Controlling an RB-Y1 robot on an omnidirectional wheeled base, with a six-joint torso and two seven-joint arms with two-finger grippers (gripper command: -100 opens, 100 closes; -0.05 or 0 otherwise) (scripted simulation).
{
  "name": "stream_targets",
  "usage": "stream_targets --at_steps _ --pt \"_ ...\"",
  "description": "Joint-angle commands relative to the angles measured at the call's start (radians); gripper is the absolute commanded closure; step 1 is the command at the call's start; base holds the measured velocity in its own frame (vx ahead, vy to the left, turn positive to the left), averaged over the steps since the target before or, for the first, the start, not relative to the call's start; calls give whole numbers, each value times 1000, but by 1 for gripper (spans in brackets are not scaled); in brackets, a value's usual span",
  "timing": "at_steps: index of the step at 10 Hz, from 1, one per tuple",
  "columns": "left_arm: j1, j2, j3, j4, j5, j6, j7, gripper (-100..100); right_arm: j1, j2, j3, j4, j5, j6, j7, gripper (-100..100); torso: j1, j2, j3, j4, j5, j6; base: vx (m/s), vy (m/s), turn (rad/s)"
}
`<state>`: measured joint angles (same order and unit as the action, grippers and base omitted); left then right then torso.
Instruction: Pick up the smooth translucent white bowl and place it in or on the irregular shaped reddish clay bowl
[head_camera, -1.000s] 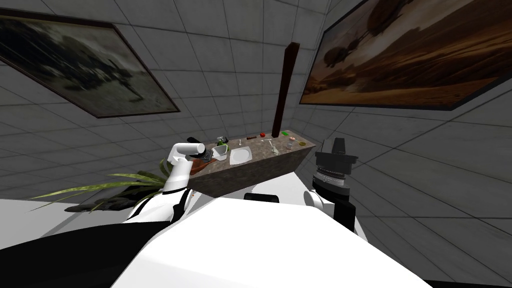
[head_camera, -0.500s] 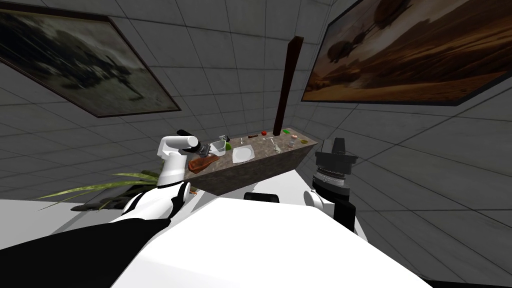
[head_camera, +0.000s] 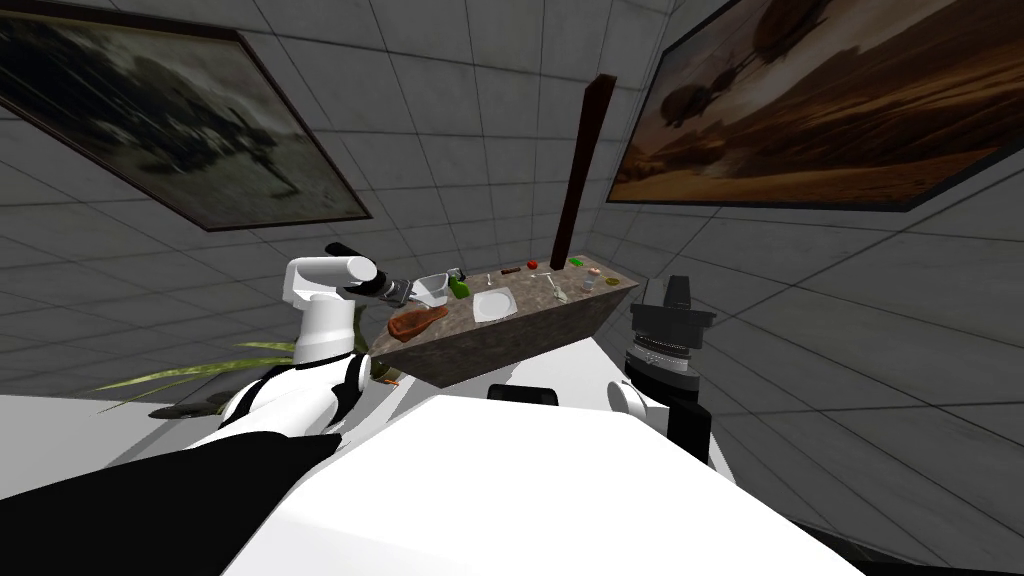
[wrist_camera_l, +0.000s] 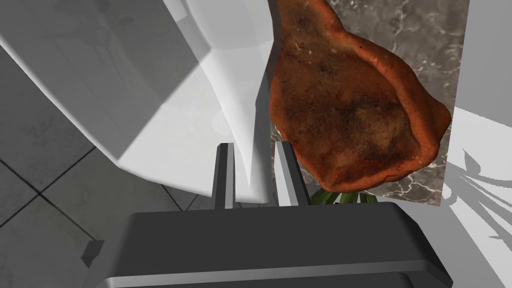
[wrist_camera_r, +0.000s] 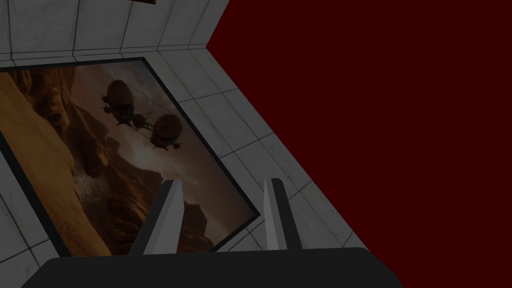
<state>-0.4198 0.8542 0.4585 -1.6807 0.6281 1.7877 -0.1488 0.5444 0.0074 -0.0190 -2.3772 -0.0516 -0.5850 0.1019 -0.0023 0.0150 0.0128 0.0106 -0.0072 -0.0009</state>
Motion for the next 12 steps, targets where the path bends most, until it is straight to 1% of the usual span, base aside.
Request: stream_targets --at_steps 1,4,5,6,7,8,9,10,12 --pt "-24 34 6 11 29 3 -7 100 0 0 0 0 0 0 0 0 0 0 0 0 0 0 -53 76 3" --pt "-31 105 19 11 87 -4 0 100 0 0 0 0 0 0 0 0 -3 0 1 1 -2 1 -23 60 21" --pt "-31 119 20 12 97 -5 4 100 0 0 0 0 0 0 0 0 -3 0 1 1 -2 0 1 46 27" --pt "-27 146 22 15 117 -6 12 100 0 0 0 0 0 0 0 0 -5 -1 0 1 -2 1 19 36 30" --pt "-25 161 22 17 128 -5 16 100 0 0 0 0 0 0 0 0 -6 -2 0 1 -3 1 28 20 38" --pt "-20 191 23 20 149 4 26 100 0 0 0 0 0 0 0 0 -7 -2 0 1 -3 1 35 16 55" --pt "-17 206 23 22 160 12 32 100 0 0 0 0 0 0 0 0 -8 -2 0 2 -4 1 42 13 47" --pt "-10 234 24 24 180 40 42 100 0 0 0 0 0 0 0 0 -9 -2 0 2 -4 1 44 12 55" --pt "-4 259 24 25 197 89 52 100 0 0 0 0 0 0 0 0 -9 -2 1 2 -4 0 40 15 35"
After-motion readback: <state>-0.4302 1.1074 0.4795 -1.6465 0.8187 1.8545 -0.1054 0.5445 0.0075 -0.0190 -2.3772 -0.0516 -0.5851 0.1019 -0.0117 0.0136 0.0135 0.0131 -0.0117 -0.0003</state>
